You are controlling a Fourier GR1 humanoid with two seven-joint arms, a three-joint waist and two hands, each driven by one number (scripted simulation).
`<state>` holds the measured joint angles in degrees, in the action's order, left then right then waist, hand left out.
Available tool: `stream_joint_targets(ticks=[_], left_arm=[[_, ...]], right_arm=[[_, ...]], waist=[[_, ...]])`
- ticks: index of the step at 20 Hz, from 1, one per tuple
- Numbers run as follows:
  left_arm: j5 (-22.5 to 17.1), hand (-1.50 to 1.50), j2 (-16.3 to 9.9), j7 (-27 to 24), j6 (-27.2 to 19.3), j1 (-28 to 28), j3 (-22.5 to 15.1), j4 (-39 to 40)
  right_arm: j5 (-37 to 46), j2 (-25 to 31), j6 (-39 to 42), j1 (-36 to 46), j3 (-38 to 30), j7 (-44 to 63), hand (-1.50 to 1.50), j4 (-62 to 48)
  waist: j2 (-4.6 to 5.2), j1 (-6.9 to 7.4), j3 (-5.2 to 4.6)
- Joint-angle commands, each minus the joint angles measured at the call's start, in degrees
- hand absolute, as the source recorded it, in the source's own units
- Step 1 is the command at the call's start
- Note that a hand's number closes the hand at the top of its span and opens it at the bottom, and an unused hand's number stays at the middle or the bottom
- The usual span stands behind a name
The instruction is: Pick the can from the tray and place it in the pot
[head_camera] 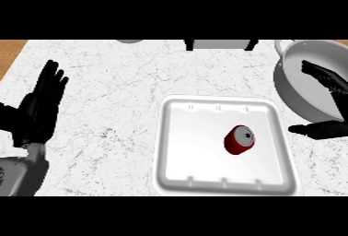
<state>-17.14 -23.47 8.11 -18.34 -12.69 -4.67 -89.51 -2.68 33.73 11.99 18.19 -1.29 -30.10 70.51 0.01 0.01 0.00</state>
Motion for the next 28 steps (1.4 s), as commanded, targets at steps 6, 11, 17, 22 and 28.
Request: stream_joint_targets(ticks=[6, 11, 17, 22, 28], left_arm=[[0.90, 0.00, -0.76, 2.39, 0.16, -0.07, 0.16, -1.73], [2.24, 0.00, 1.33, 2.67, -1.17, -3.66, -0.26, 1.03], [1.47, 0.00, 1.50, 3.92, 1.74, -1.09, 2.16, -2.10], [3.46, 0.00, 2.06, 3.82, 2.96, 1.95, 3.33, -4.69], [3.61, 0.00, 2.74, 3.63, 6.10, 1.09, 6.00, -2.02]], right_arm=[[8.10, 9.37, 12.40, 4.56, 11.70, 19.56, -1.50, 10.75], [11.55, 8.67, 17.18, 7.19, 18.22, 32.22, -1.50, 17.96], [12.57, 2.63, 19.88, 4.06, 18.69, 42.72, -1.50, 24.64], [16.01, -2.40, 22.18, 2.41, 19.37, 44.83, -1.50, 24.82], [22.93, -5.32, 22.79, 2.47, 18.28, 44.53, -1.50, 21.63]], waist=[[-0.29, 0.38, -0.17], [-0.21, -0.27, -0.13], [-0.08, -0.07, -0.02], [-0.07, 0.10, 0.00], [0.00, 0.13, 0.00]])
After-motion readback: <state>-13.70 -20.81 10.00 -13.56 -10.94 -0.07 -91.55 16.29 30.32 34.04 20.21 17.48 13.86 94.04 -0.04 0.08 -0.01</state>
